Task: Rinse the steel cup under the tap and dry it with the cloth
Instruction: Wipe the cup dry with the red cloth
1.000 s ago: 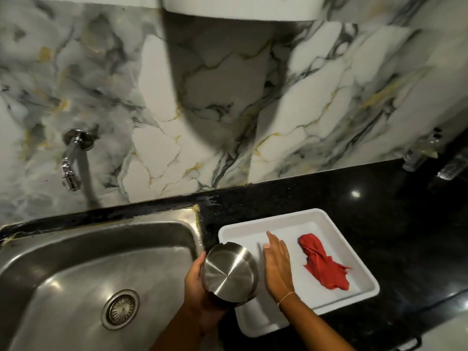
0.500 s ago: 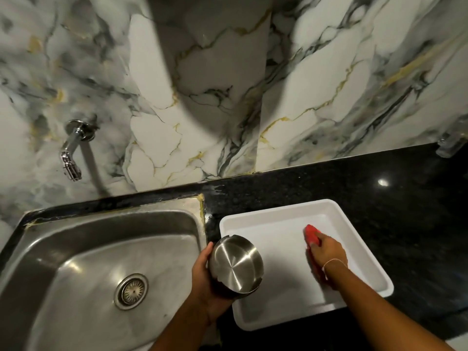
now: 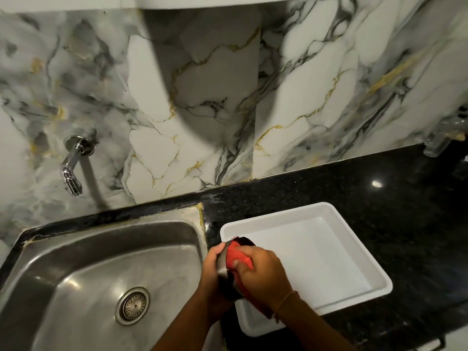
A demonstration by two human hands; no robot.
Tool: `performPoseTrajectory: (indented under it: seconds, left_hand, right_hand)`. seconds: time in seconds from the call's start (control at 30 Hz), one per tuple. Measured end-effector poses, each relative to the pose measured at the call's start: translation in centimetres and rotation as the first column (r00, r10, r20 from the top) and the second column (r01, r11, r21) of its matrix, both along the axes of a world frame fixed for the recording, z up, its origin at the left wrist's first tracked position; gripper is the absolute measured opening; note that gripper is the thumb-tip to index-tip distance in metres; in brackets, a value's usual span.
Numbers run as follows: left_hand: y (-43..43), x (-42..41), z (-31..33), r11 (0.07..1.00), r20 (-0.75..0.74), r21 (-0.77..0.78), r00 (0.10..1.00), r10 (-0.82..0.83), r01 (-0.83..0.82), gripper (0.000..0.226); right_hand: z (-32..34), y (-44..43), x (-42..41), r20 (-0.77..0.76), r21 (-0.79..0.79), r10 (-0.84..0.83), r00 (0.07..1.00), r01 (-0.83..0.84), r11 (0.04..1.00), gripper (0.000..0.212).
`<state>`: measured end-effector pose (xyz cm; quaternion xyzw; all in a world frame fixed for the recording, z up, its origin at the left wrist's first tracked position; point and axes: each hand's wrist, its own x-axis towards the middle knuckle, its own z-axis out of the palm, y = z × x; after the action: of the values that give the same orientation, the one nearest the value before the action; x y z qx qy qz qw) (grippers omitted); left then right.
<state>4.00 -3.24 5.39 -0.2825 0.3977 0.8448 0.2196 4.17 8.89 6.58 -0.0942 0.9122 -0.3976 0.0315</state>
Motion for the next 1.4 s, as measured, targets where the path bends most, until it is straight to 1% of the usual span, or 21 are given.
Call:
performPoseTrajectory:
  seconds: [0.07,0.13,0.27,0.33,0.5,0.6,0.67,0.73,0.77,0.83,0.87,0.93,1.0,1.03,1.1,1.17,1.2,1.23,1.27,1.33,1.4]
  left_hand:
    - [-1.4,-0.2,0.0,0.999,-0.017,0.021,0.999,0.027,-0.027,0.058]
    - [-2.7,-0.3,0.1,0.999,-0.051,0.043,0.998,0.028,-0.026,0.058]
    - [-3.2,0.3,0.4,0.999,-0.070,0.051,0.998,-0.007,0.011,0.063]
    - [-3.2,0.5,0.4,0.998,-0.072,0.054,0.997,-0.014,0.018,0.064]
    - [-2.8,0.0,0.8,0.994,-0.074,0.113,0.997,-0.002,0.010,0.057]
    - [-3.1,-0.3,0.8,0.995,-0.060,0.096,0.998,0.014,-0.008,0.057]
    - [-3.4,-0.6,1.0,0.998,-0.086,0.063,0.996,0.031,-0.026,0.058]
    - [-3.3,-0.7,1.2,0.998,-0.114,0.032,0.992,0.051,-0.047,0.050]
    - [-2.9,-0.6,1.1,0.998,-0.126,0.021,0.990,0.058,-0.056,0.044]
    - [-2.5,-0.6,0.9,0.997,-0.142,0.007,0.987,0.078,-0.078,0.040]
    - [-2.3,-0.5,0.9,0.996,-0.152,-0.009,0.985,0.085,-0.088,0.042]
    - [-2.2,-0.5,1.0,0.995,-0.178,-0.019,0.980,0.090,-0.095,0.043]
    - [-2.3,-0.7,1.0,0.996,-0.141,-0.047,0.988,0.067,-0.074,0.033]
    - [-2.5,-0.8,1.0,0.997,-0.105,-0.058,0.993,0.046,-0.052,0.032]
    - [-3.1,-1.3,1.0,0.996,-0.032,-0.084,0.999,0.014,-0.016,0.046]
    - [-3.8,-1.6,1.1,0.988,0.029,-0.151,1.000,0.011,-0.007,0.074]
    - [-4.2,-1.6,1.2,0.985,0.049,-0.172,0.999,0.020,-0.011,0.087]
    - [-4.3,-1.7,0.9,0.983,0.067,-0.182,0.997,0.027,-0.014,0.098]
    - [-4.3,-1.6,0.8,0.984,0.076,-0.176,0.997,0.017,-0.003,0.106]
    - [-4.1,-1.5,1.1,0.988,0.064,-0.153,0.998,-0.011,0.020,0.114]
    - [-4.2,-1.4,1.8,0.992,0.045,-0.123,0.998,-0.034,0.039,0.107]
  right_hand:
    - [0.2,-0.1,0.6,-0.071,-0.023,0.246,0.967,-0.248,0.968,0.025]
    - [0.1,0.8,0.6,-0.130,0.130,0.466,0.875,-0.451,0.883,0.032]
    - [1.6,3.2,-0.7,-0.030,0.503,0.679,0.733,-0.576,0.644,0.032]
    - [2.5,3.5,-1.0,-0.066,0.639,0.698,0.713,-0.506,0.579,0.035]
    - [3.2,1.1,-1.0,-0.321,0.601,0.555,0.768,-0.288,0.746,0.038]
    - [2.9,-0.2,-1.2,-0.243,0.658,0.429,0.870,-0.177,0.732,0.051]
    - [3.0,-0.2,-1.3,-0.082,0.654,0.346,0.935,-0.212,0.727,0.041]
    - [3.1,-0.1,-1.1,0.061,0.554,0.256,0.965,-0.246,0.795,0.031]
    - [3.2,0.2,-0.7,0.143,0.449,0.193,0.971,-0.237,0.861,0.036]
    - [3.6,0.1,0.0,0.374,0.099,0.121,0.919,-0.169,0.981,0.050]
    - [3.5,0.0,0.1,0.443,-0.054,0.139,0.886,-0.128,0.990,0.053]
    - [3.2,0.0,-0.1,0.570,-0.289,0.170,0.803,0.002,0.957,0.041]
    - [3.6,0.3,-0.1,0.691,-0.486,0.233,0.684,0.201,0.851,0.025]
    - [3.7,0.4,-0.1,0.690,-0.550,0.247,0.680,0.272,0.789,0.028]
    - [3.4,0.7,0.2,0.551,-0.613,0.127,0.825,0.296,0.732,0.031]
    - [3.1,0.7,1.0,0.146,-0.520,-0.112,0.983,0.173,0.836,0.034]
    - [3.0,0.7,1.3,-0.129,-0.320,-0.135,0.982,0.088,0.943,0.037]
    - [2.7,0.8,1.5,-0.348,-0.071,-0.056,0.936,0.034,0.997,0.040]
    - [2.6,0.6,1.6,-0.466,0.118,0.050,0.883,0.006,0.993,0.043]
    - [3.0,-0.3,1.7,-0.486,0.336,0.223,0.845,-0.055,0.940,0.045]
    - [3.3,-1.0,1.9,-0.465,0.423,0.295,0.835,-0.083,0.902,0.049]
